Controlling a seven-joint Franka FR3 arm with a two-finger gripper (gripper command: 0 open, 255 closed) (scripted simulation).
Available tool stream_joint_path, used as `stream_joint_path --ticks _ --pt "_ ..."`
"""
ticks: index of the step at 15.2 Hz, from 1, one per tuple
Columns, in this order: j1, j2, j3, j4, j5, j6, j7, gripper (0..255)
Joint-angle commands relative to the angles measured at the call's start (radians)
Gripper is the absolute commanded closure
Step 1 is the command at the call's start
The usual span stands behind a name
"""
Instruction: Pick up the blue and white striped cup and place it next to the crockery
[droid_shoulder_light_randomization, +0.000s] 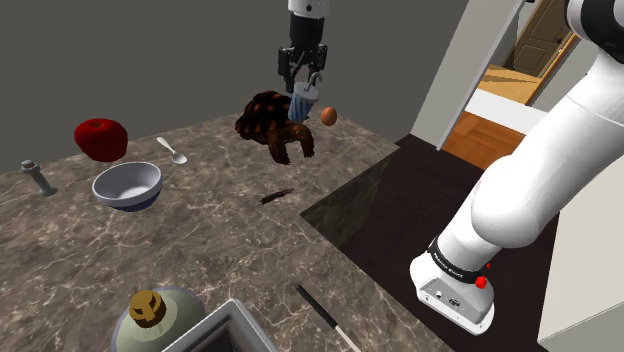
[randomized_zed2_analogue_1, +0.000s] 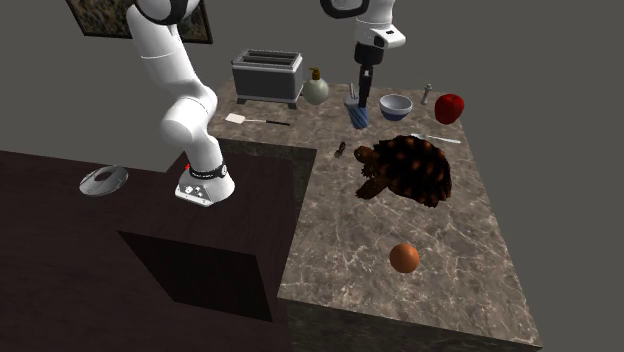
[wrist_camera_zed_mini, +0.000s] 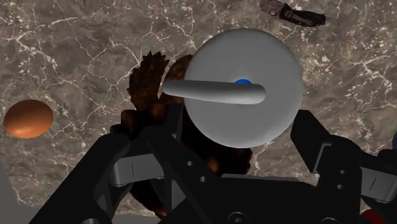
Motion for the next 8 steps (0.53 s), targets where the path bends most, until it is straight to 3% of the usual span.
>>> stream_joint_path --ticks 1,8 --pt "0.024 0.006 0.03 0.003 0.003 0.003 0.055 255" --pt "0.101 0.071 0.121 0.053 -0.001 0.016 0.224 255"
